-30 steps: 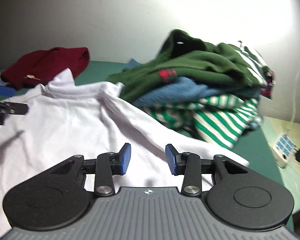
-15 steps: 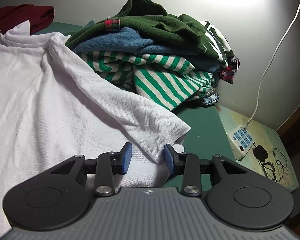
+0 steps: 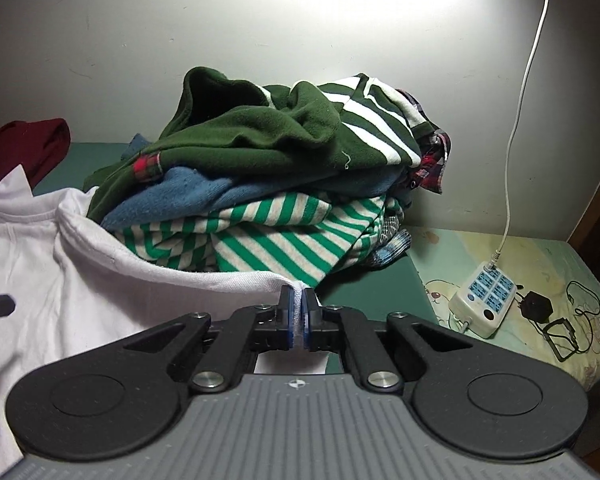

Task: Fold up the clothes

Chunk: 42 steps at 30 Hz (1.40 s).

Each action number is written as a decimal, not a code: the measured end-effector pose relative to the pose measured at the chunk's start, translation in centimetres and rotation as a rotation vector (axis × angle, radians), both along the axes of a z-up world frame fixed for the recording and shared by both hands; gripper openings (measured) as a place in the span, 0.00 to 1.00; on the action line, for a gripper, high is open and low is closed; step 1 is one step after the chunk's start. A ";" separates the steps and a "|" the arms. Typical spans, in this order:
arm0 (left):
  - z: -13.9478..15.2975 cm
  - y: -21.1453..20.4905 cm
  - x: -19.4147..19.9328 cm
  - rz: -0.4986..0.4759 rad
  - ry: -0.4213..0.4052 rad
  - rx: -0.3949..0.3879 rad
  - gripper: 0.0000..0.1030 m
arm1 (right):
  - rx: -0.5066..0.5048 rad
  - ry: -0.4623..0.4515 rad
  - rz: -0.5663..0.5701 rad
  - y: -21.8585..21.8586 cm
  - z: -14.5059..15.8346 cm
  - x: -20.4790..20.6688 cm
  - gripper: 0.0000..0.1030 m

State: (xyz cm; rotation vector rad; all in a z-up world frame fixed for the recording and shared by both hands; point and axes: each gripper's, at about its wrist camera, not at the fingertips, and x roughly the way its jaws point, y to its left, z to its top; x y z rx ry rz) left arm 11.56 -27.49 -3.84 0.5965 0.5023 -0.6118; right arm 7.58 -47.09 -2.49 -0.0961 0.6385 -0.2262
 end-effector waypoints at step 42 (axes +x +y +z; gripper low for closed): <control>-2.8 -4.7 -2.5 -0.050 0.261 -0.080 0.53 | 0.587 0.035 -0.148 -4.7 -5.0 -5.2 0.28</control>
